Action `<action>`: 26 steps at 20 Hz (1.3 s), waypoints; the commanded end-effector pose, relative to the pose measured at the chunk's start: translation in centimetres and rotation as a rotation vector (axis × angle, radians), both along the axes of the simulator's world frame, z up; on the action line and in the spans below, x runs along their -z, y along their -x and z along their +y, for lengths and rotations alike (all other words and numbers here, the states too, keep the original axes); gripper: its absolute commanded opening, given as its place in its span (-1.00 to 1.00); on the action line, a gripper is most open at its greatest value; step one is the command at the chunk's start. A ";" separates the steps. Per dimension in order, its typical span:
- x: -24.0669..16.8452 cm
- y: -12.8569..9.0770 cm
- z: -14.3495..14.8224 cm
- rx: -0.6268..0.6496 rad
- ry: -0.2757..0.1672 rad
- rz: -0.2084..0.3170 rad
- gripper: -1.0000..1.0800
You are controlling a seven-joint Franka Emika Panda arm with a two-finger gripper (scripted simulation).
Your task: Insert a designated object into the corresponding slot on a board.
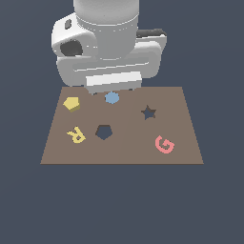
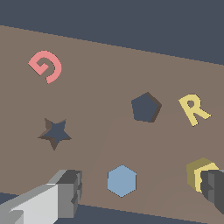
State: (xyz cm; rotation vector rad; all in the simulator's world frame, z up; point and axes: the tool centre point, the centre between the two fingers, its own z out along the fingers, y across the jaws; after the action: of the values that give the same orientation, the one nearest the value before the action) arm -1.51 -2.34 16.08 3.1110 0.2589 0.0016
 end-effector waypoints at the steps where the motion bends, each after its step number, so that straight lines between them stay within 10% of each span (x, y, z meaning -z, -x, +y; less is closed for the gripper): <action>1: 0.4 0.5 -0.4 -0.049 0.000 0.001 0.92; 26: 6.4 5.3 -8.5 -0.771 -0.009 0.008 0.92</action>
State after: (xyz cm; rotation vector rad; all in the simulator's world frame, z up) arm -6.69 -10.23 10.06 2.8279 1.3474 0.0016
